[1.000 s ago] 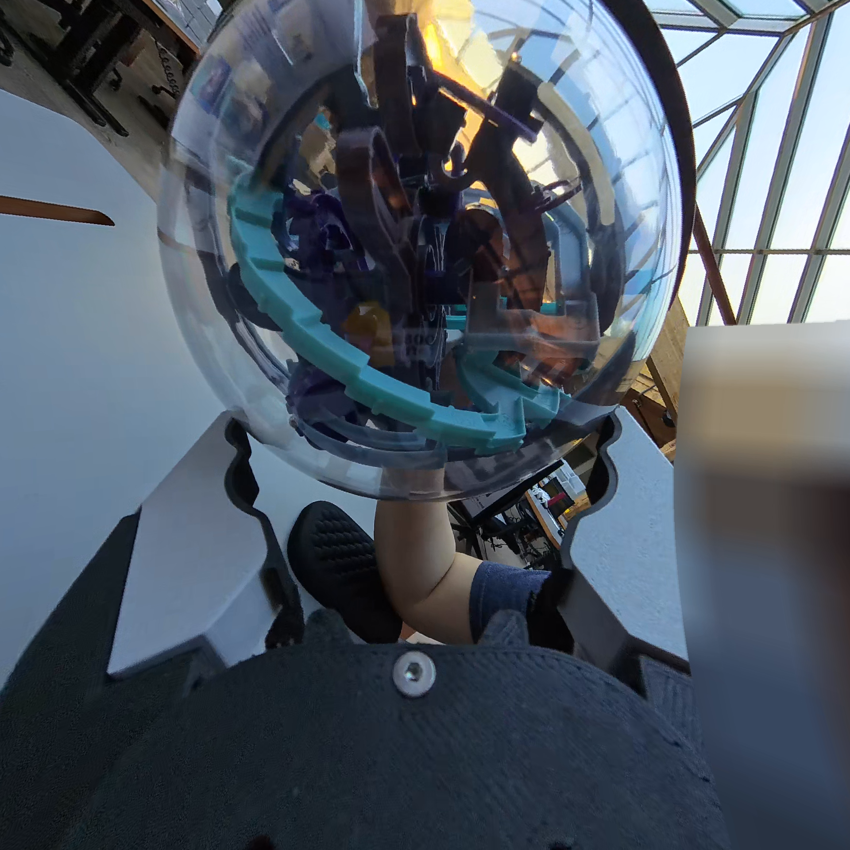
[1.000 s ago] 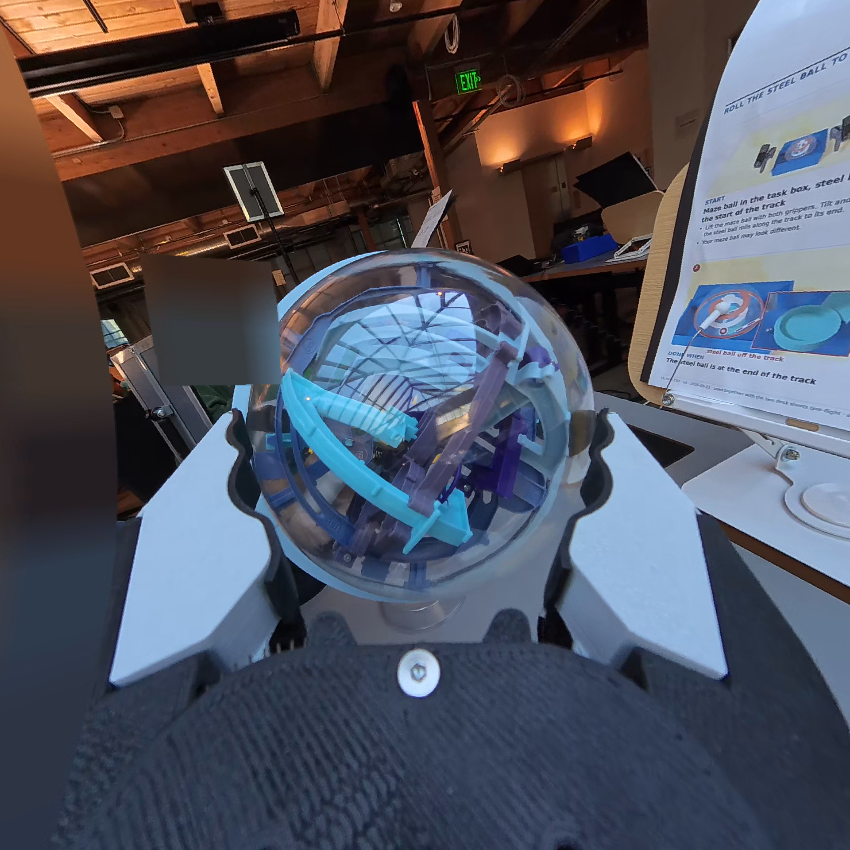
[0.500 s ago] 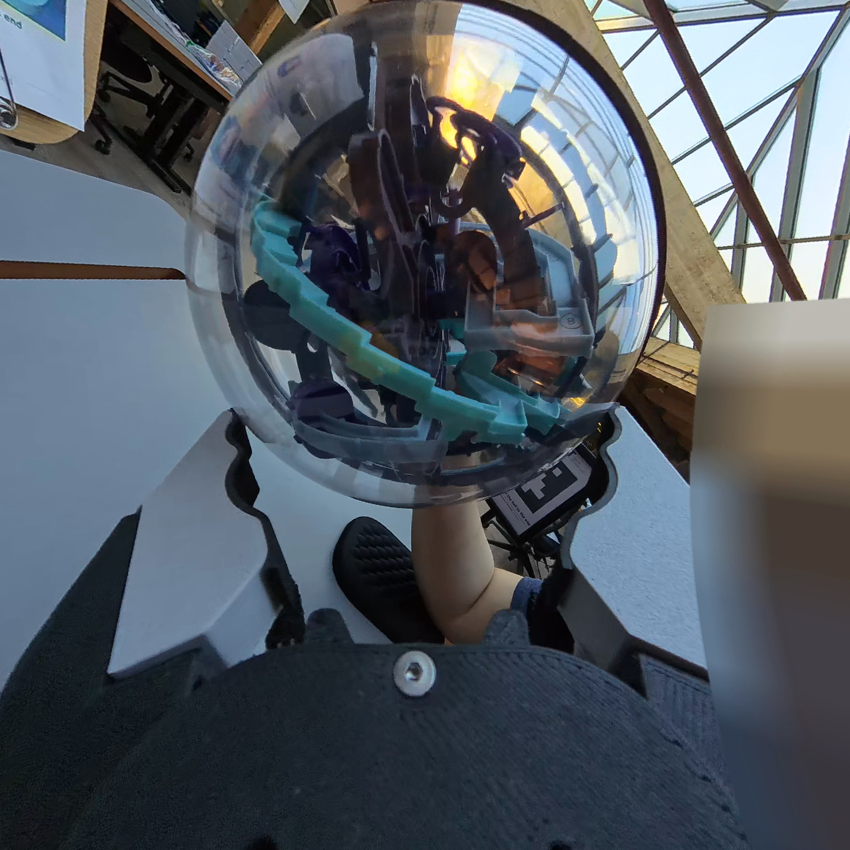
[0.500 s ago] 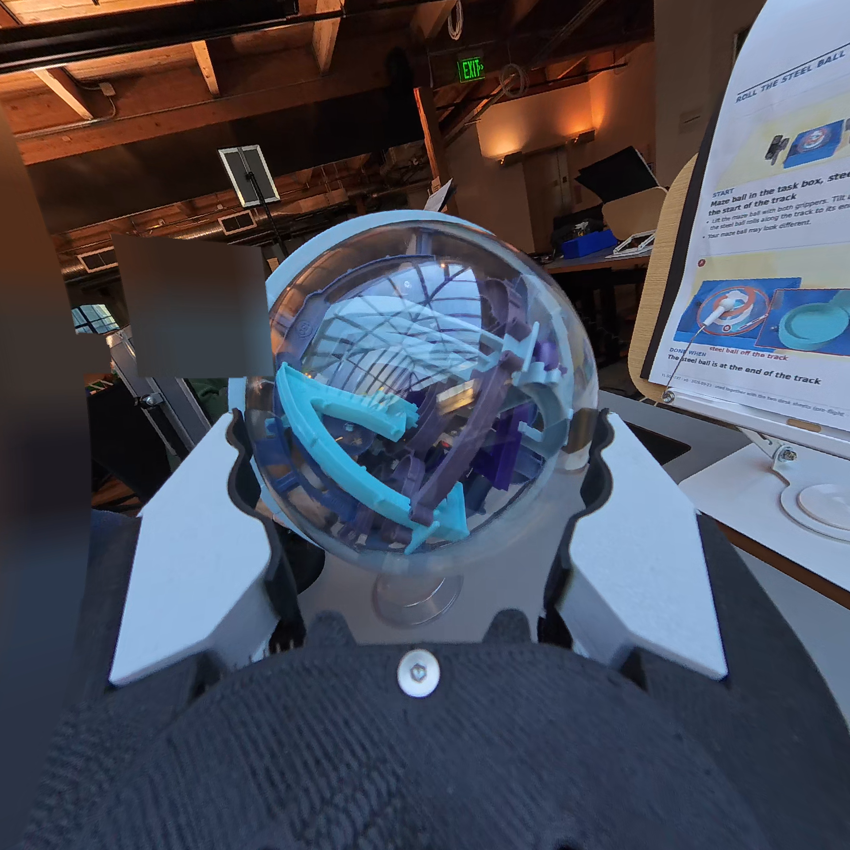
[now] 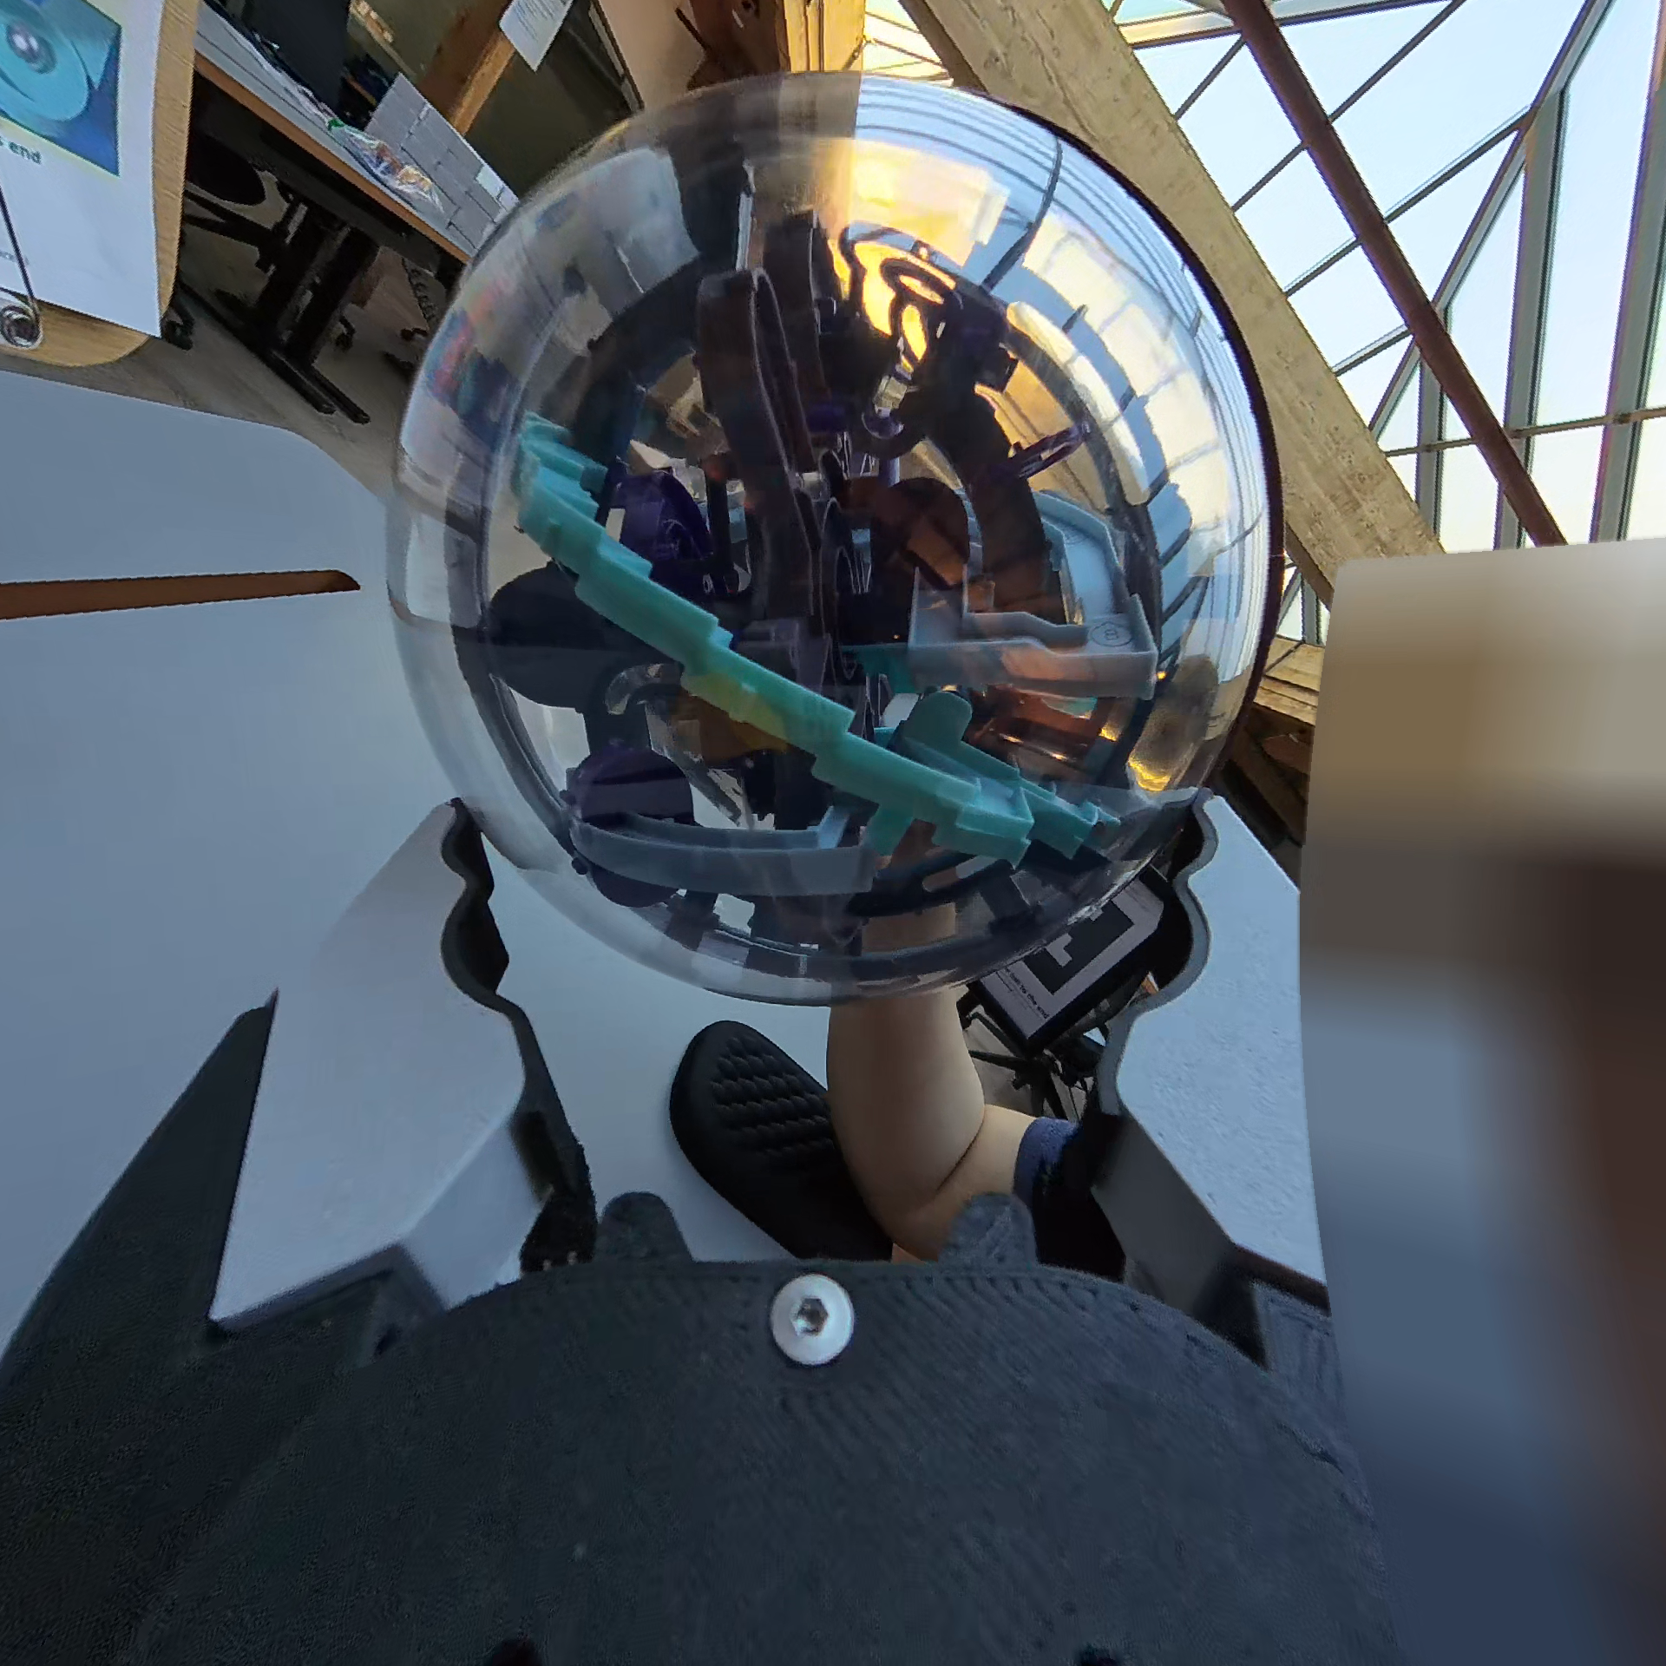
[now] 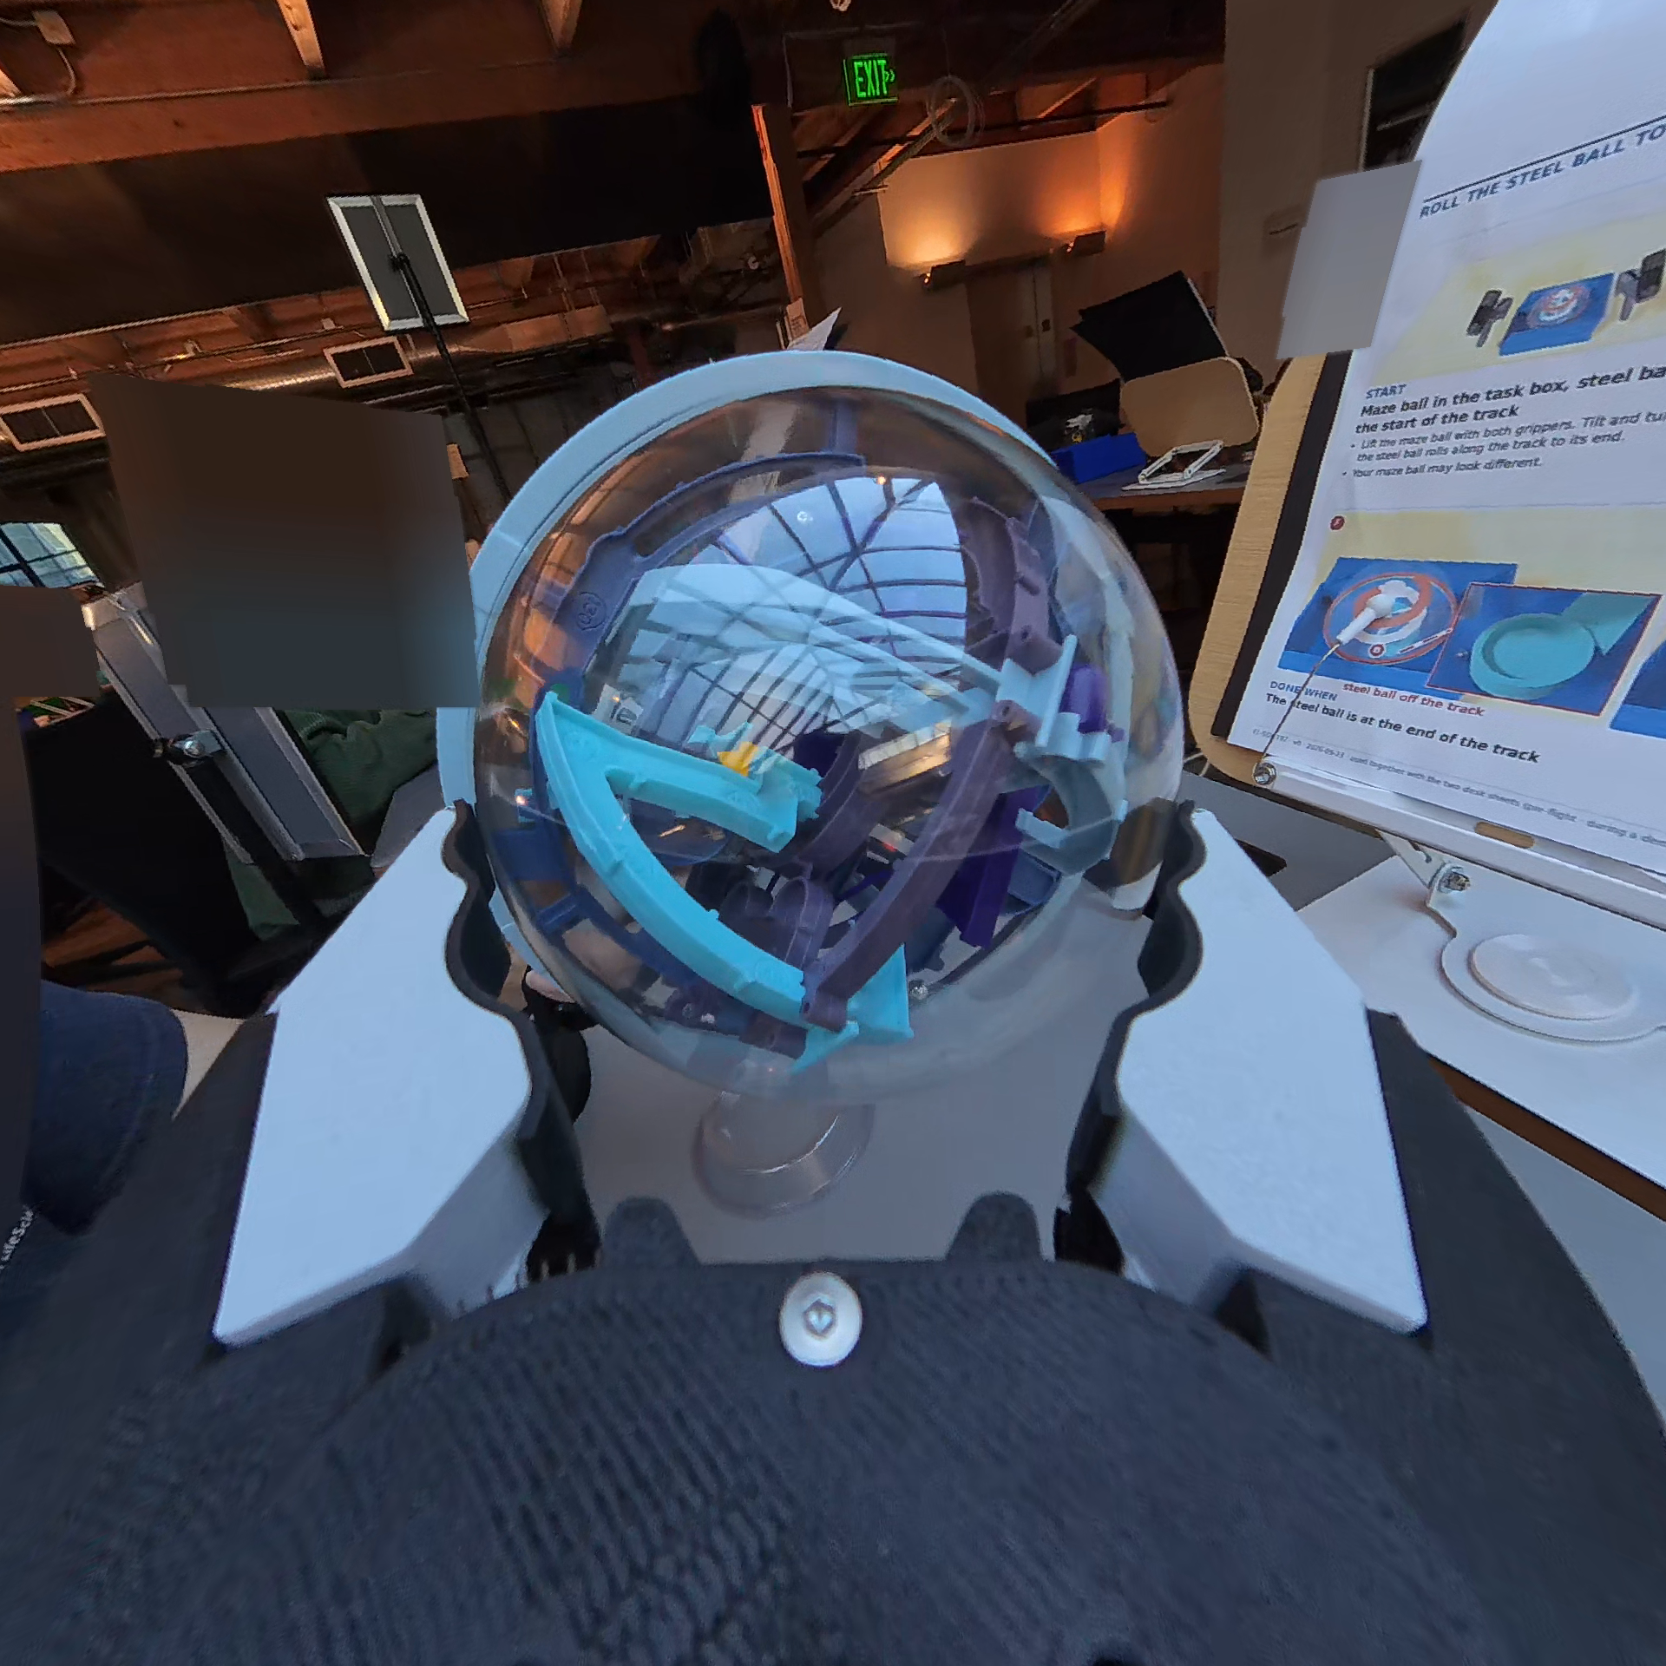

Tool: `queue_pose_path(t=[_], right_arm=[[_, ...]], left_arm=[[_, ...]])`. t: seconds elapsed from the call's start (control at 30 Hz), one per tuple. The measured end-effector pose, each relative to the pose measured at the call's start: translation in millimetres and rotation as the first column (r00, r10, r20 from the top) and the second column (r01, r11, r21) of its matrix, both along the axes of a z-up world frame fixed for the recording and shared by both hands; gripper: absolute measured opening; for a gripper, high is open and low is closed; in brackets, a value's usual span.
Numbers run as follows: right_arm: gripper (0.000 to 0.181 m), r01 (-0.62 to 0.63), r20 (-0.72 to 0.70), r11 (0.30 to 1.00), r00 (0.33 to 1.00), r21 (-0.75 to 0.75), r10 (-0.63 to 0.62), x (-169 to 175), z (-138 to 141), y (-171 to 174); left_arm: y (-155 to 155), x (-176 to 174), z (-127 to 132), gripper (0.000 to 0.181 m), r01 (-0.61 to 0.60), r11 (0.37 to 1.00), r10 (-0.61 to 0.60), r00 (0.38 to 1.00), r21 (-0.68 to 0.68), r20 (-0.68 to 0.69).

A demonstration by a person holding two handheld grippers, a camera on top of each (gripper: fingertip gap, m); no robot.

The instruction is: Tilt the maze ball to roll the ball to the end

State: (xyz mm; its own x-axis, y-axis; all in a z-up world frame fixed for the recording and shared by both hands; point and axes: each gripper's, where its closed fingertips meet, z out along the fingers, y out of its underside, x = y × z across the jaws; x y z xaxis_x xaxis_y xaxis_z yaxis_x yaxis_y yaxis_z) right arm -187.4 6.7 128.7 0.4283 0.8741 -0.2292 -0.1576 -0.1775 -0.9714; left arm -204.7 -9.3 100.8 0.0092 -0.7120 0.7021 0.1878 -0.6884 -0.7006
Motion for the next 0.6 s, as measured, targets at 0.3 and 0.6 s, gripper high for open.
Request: queue_pose_path(t=[0.3, 0.6], right_arm=[[0.145, 0.037, 0.033, 0.999, 0.999, 0.040, -0.038, 0.0, 7.3, -6.1], [0.145, -0.018, -0.015, 0.999, 1.000, 0.027, 0.018, 1.7, 7.3, -5.6]], left_arm=[[-5.7, 0.8, 4.1, 0.145, 0.062, 0.998, -0.063, 0.998, 0.032, 0.026], [-8.4, 2.8, 2.5, 0.145, 0.026, 1.000, -0.026, 1.000, 0.000, -0.009]])
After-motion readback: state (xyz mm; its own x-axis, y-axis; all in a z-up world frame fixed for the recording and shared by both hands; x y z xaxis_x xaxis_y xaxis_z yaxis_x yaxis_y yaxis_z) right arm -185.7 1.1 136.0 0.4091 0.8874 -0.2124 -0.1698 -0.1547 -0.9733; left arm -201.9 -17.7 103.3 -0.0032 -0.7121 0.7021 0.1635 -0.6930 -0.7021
